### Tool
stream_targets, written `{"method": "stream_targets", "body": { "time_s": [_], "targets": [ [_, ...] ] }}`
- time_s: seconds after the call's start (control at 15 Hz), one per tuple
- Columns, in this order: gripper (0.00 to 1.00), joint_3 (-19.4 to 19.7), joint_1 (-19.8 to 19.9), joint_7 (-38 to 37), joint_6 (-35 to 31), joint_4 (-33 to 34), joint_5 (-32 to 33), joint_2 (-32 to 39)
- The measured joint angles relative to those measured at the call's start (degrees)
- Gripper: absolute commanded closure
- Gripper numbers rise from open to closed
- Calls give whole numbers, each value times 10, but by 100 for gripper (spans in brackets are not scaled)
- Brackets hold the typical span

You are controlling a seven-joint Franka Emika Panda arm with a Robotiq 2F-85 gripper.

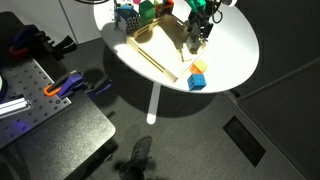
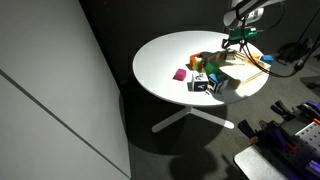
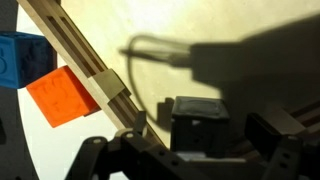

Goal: Stack the grey toy block on the orange toy block

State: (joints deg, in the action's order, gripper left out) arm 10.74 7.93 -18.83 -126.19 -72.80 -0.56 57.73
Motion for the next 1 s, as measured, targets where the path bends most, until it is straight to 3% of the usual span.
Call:
{"method": "stream_targets", "body": {
  "time_s": [0.53,0.6,0.67,1.0],
  "targets": [
    [0,9,-6,-12,3,52,1,44],
    [23,10,-7,-14,3,56,1,48],
    [26,12,-8,-15,4,61,1,53],
    [66,16,-10,-18,14,77,1,63]
  ]
}}
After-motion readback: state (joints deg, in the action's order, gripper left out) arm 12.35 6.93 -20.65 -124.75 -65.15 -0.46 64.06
